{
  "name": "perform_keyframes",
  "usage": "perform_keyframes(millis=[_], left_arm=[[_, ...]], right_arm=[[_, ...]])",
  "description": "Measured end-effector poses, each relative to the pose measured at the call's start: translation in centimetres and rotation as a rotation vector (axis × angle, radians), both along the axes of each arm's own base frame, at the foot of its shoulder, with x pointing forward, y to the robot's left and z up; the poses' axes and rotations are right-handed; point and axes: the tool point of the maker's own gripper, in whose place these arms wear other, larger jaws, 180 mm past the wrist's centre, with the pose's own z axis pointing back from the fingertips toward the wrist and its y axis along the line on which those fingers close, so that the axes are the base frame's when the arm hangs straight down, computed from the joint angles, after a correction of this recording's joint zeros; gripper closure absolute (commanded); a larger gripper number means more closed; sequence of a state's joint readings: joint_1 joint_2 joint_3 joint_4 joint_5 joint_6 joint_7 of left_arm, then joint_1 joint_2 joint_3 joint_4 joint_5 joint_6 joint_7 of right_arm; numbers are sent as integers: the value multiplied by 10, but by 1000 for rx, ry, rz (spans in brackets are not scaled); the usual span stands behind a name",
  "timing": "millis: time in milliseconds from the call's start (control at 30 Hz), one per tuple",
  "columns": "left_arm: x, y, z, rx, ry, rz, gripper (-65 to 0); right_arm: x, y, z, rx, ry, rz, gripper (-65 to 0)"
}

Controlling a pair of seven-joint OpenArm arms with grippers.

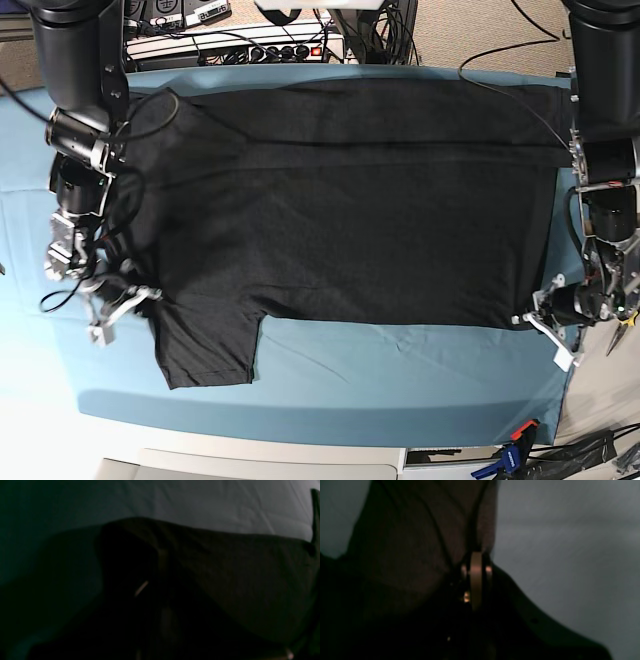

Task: Fold the T-shirt properly
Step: 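Drag the hem with both grippers up over the folded shoulder edge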

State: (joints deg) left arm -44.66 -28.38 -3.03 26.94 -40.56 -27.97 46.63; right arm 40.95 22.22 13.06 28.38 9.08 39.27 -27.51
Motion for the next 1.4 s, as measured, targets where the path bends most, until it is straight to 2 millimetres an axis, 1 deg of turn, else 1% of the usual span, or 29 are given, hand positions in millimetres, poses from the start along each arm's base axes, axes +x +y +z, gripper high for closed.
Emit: perform_keyframes(millis=[67,100,267,433,600,667,767,833,933,1000,1100,1167,1267,1400], left_arm=[[-4,1,4,-31,4,-23,0],[-7,2,5,-41,11,-27,0],[-18,8,19,-132,19,-55,0],[-33,21,36,-216,26,-80,0],[-46,26,57,-324,38,-104,0],[-52,24,61,-355,51,-124,0],[-56,25,67,-391,24,-141,0],[-64,28,61,-399,41,-139,0],[-81,30,43,-396,96,-133,0],[-91,30,31,-398,126,-127,0],[-102,31,20,-390,143,-135,0],[-106,35,18,-384,152,-127,0],[-110,47,20,-366,154,-112,0],[-114,65,26,-340,152,-85,0]], right_arm=[[2,-3,11,2,-26,-4,0],[0,-4,13,11,-33,-6,0],[-24,-11,-2,-2,1,-3,0],[-37,-22,4,10,-19,-14,0],[-62,-25,-4,3,32,5,0],[-67,-23,1,4,41,23,0],[-72,-15,14,0,26,61,0],[-79,-11,18,-18,32,92,0],[-92,-6,20,-69,51,133,0],[-98,-3,25,-93,47,156,0],[-106,-4,33,-122,44,181,0],[-113,-7,32,-140,59,190,0],[-122,-16,29,-168,86,193,0],[-128,-26,35,-169,98,191,0]])
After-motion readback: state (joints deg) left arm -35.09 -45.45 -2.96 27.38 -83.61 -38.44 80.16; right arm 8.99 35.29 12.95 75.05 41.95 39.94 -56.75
